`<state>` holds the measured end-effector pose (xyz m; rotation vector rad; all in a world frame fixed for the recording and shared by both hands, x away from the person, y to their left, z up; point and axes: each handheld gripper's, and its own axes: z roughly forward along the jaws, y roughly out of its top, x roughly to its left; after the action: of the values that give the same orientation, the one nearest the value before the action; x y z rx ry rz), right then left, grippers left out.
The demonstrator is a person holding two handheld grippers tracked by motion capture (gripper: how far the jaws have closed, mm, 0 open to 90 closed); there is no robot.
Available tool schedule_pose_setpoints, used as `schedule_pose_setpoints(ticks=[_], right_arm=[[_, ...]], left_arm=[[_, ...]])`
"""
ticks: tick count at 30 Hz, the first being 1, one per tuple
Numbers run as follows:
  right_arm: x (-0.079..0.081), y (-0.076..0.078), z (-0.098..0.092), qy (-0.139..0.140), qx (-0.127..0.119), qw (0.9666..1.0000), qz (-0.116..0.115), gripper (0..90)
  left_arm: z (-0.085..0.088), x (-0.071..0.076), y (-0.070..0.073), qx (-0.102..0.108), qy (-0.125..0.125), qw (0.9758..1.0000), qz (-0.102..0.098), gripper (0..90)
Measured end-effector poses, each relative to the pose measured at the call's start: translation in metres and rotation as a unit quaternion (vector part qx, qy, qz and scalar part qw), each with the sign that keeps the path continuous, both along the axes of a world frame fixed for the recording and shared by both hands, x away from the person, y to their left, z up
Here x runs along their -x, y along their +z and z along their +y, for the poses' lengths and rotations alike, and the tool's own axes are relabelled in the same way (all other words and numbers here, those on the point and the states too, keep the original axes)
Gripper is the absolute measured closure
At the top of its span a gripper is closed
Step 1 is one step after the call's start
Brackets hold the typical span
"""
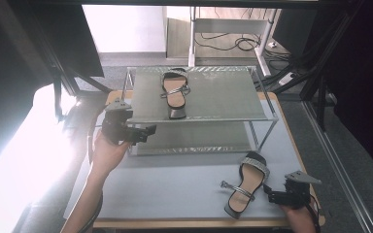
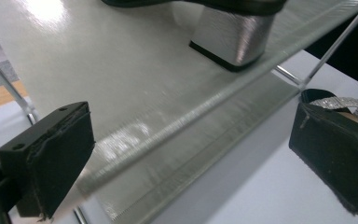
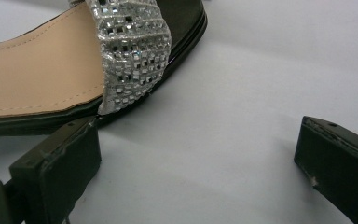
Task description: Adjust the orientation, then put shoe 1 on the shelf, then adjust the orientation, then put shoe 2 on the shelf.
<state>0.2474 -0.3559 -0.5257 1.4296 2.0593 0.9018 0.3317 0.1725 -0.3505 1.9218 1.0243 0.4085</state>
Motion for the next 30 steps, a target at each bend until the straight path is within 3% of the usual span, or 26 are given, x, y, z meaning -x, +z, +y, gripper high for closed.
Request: schedule_pose_setpoints(ticks=[4, 17, 30], right_arm=[[0.0, 0.0, 0.0, 0.0, 0.0, 1.0, 0.0, 0.4], [0.0, 0.0, 0.0, 0.001, 0.001, 1.0, 0.001, 0.4], [0.0, 0.0, 0.0, 0.0, -0.001, 1.0, -0.001, 0.6]], left_arm=[[-0.001, 0.012, -0.005, 0.004, 0.0, 0.9999, -0.01, 0.3], [-0.007, 0.045, -0.016, 0.009, -0.028, 0.9995, -0.01, 0.5], [-0.008, 0.06, -0.053, 0.01, -0.032, 0.9994, -0.001, 0.5]])
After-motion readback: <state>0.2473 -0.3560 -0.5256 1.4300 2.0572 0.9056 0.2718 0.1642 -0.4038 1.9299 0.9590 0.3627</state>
